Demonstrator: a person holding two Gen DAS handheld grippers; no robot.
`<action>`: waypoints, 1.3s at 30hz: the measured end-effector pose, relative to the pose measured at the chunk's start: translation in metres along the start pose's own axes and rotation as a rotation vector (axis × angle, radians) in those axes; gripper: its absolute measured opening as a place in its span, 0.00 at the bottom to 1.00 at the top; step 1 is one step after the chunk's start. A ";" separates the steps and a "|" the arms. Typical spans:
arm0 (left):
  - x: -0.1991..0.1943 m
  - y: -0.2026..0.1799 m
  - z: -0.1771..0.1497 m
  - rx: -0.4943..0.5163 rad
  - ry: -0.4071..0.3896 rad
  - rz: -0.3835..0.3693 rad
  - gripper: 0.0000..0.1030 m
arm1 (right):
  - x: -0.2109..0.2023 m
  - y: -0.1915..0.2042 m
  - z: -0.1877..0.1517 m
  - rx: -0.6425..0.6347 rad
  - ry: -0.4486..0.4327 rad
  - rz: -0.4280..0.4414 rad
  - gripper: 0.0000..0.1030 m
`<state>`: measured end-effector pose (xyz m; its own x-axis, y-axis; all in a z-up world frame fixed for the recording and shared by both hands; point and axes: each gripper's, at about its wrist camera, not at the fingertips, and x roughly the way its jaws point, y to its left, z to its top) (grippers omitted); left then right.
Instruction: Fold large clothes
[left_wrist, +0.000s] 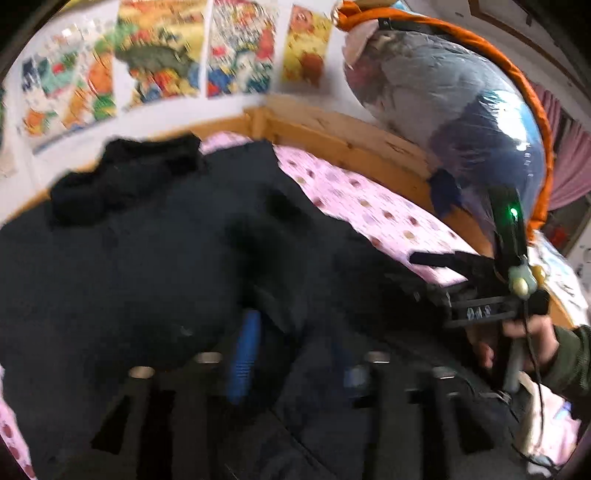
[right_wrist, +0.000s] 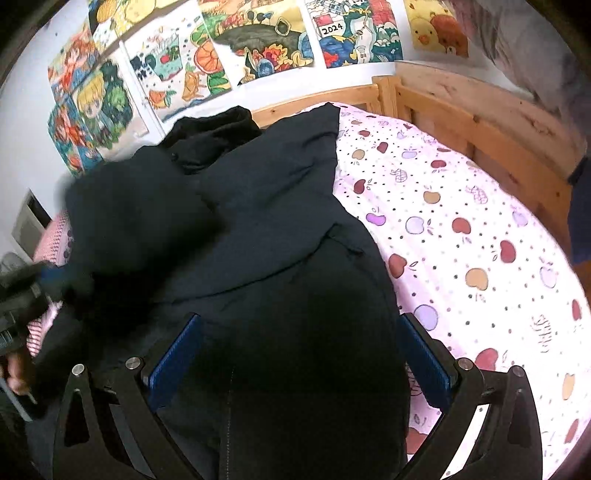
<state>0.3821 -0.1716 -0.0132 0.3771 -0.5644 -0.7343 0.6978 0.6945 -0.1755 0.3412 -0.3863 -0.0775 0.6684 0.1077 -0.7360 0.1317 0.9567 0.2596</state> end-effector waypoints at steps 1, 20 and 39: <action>-0.003 0.003 -0.001 -0.014 0.002 -0.021 0.65 | 0.000 0.001 -0.001 0.005 -0.005 0.005 0.99; -0.099 0.160 -0.059 -0.368 -0.078 0.426 0.82 | 0.029 0.024 0.005 0.032 0.113 0.145 0.90; -0.088 0.161 -0.033 -0.305 -0.150 0.515 0.82 | -0.046 0.056 0.070 -0.180 -0.097 -0.030 0.02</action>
<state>0.4409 0.0050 0.0016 0.7162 -0.1642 -0.6783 0.2060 0.9784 -0.0193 0.3693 -0.3563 0.0144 0.7345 0.0597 -0.6760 0.0258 0.9929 0.1158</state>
